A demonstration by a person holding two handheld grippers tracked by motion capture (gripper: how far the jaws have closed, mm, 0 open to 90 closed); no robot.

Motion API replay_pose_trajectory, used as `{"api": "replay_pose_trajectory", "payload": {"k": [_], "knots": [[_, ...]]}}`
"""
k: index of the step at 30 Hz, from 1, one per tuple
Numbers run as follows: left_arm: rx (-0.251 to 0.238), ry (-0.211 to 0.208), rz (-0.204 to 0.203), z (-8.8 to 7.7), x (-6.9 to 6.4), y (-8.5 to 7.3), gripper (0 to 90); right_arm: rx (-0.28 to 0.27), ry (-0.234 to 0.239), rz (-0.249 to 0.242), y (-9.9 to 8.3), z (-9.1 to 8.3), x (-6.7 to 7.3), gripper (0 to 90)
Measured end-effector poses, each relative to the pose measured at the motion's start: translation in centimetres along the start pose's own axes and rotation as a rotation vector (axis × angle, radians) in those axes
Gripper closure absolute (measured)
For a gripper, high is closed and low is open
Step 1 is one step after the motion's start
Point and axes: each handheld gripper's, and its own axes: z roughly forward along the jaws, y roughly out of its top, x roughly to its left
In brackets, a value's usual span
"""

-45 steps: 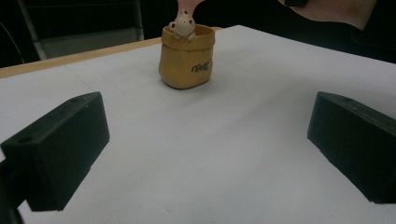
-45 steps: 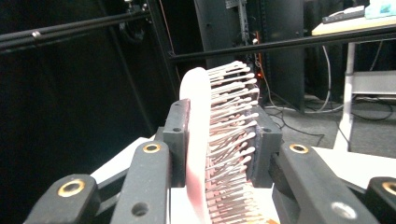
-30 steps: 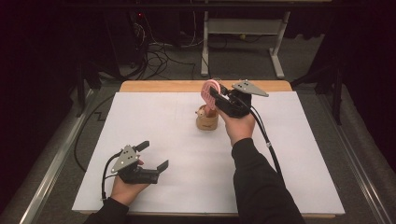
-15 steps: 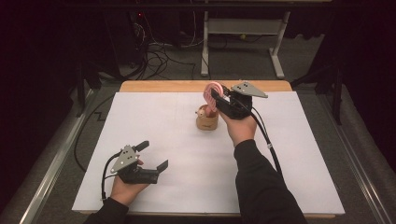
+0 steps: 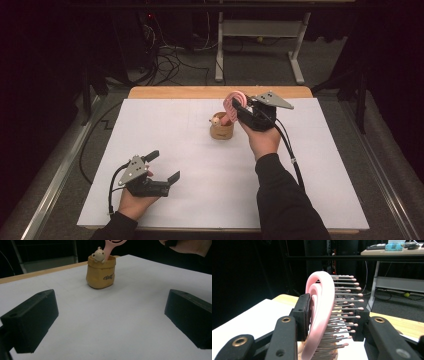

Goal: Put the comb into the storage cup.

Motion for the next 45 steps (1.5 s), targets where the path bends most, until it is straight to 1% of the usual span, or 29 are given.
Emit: {"api": "replay_pose_trajectory", "payload": {"k": [6,14,20,26,39,45], "knots": [[0.006,0.001,-0.001,0.1,0.0,0.0,0.0,0.004,-0.009,0.000,-0.1,-0.3,-0.2,59.3],[0.010,0.006,-0.002,0.1,0.0,0.0,0.0,0.018,-0.012,0.004,-0.3,-0.6,-0.4,55.5],[0.013,0.005,0.000,0.1,0.1,-0.1,0.0,0.022,-0.021,0.007,-0.4,-0.8,-0.8,54.6],[0.010,0.004,0.001,0.1,0.0,0.0,0.0,0.025,-0.026,0.008,-0.5,-1.0,-0.9,54.0],[0.015,-0.003,0.000,0.1,0.0,0.0,0.0,0.037,-0.025,0.008,-0.8,-1.3,-1.3,50.5],[0.015,-0.004,0.001,0.1,0.0,0.0,0.0,0.043,-0.024,0.018,-1.0,-1.4,-1.5,48.7]]}}
